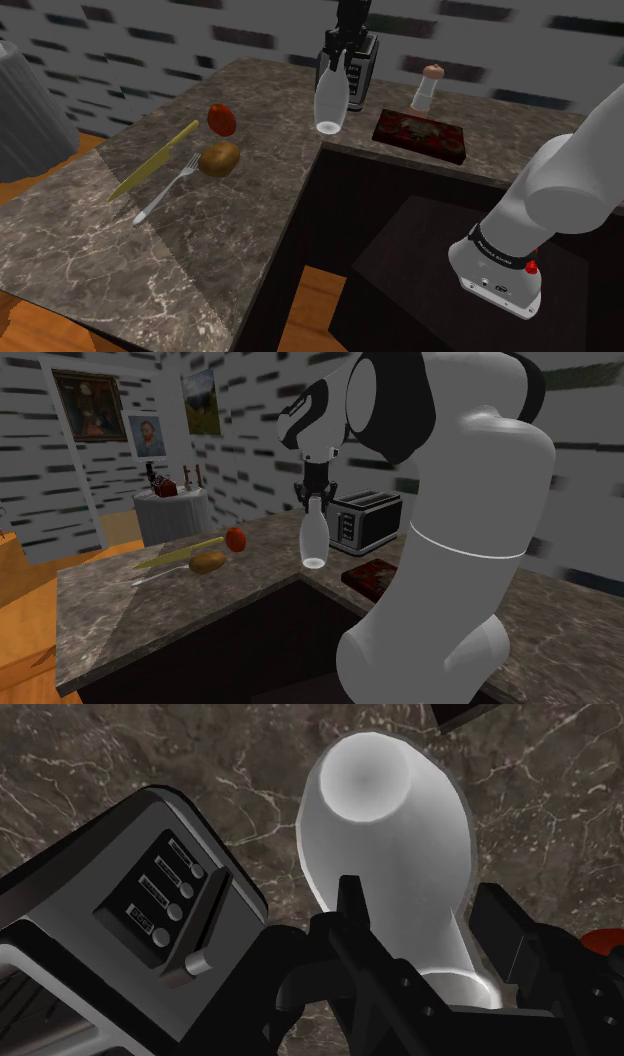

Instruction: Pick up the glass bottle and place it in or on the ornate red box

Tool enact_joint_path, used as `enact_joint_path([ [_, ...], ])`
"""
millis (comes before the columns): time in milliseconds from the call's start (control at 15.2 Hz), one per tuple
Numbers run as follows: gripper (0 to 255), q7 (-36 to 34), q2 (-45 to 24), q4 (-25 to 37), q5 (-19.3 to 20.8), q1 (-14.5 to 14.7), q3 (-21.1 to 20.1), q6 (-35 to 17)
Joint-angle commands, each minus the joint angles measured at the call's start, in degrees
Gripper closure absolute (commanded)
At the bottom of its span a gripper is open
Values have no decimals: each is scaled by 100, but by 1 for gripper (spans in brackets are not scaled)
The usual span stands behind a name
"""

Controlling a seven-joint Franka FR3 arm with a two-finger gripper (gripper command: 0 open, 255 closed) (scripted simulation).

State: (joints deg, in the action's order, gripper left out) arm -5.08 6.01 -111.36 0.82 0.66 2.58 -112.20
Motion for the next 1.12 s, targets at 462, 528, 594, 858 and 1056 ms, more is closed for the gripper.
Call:
enact_joint_path([
  [462, 255, 3, 10, 371, -1, 1, -2, 384],
  [528, 255, 4, 8, 450, -2, 2, -2, 462],
  [594, 255, 5, 6, 530, -2, 2, -2, 539],
  [858, 255, 8, -19, 867, -4, 2, -3, 851],
  [1056, 255, 11, -51, 1136, -6, 3, -3, 1087],
])
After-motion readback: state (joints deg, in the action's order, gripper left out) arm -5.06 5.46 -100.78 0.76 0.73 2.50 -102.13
